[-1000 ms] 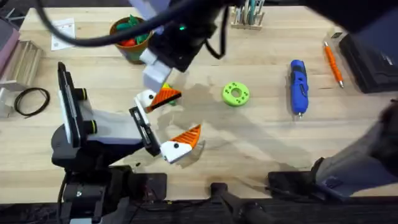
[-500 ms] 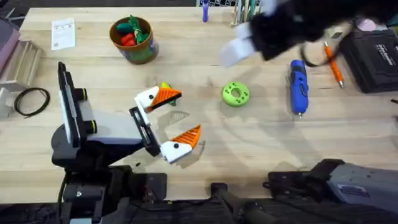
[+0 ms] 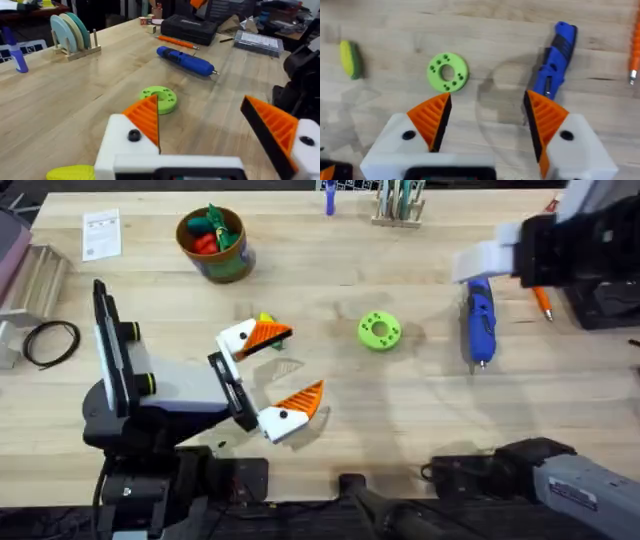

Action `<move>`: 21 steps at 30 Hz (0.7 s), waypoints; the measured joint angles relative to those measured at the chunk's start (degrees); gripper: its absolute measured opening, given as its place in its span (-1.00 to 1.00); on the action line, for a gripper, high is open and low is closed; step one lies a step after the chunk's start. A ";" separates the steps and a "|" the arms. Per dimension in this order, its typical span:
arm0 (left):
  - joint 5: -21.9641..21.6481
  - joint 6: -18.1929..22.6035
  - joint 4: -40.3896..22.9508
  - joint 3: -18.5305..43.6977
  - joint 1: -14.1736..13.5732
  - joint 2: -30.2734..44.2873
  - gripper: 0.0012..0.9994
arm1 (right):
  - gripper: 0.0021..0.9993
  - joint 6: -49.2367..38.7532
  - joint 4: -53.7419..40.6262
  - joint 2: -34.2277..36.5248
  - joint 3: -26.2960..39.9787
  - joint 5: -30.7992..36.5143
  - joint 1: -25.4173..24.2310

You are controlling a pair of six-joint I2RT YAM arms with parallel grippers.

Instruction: Pick up the gripper from the table and insert it into the empty holder that is missing its gripper. Then pick up a screw, insert it into the mounting hole, and use the screwdriver to tighten it. Finally, clean up the table by picking up the vegetable and placing it into the bucket.

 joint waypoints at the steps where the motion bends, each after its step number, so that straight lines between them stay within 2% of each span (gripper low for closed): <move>1: 0.00 0.02 0.00 0.00 0.00 0.00 0.97 | 0.76 0.00 0.06 0.02 -0.04 0.07 -1.17; 5: 0.00 0.00 0.00 0.00 0.00 -0.02 0.97 | 0.75 0.02 0.09 0.02 -0.20 0.27 -5.12; 15: 0.00 0.02 0.02 0.00 0.00 0.00 0.98 | 0.76 0.02 -0.02 0.02 -0.20 0.27 -9.87; 16: 0.02 -0.11 0.02 0.00 0.00 -0.02 0.91 | 0.76 0.00 -0.02 0.02 -0.20 0.27 -10.38; 17: 0.01 -0.08 0.02 0.00 0.00 0.00 0.73 | 0.76 0.02 -0.02 0.02 -0.20 0.27 -11.00; 21: 0.00 0.00 0.02 0.00 0.00 0.00 -0.50 | 0.76 0.02 0.02 0.02 -0.20 0.27 -13.10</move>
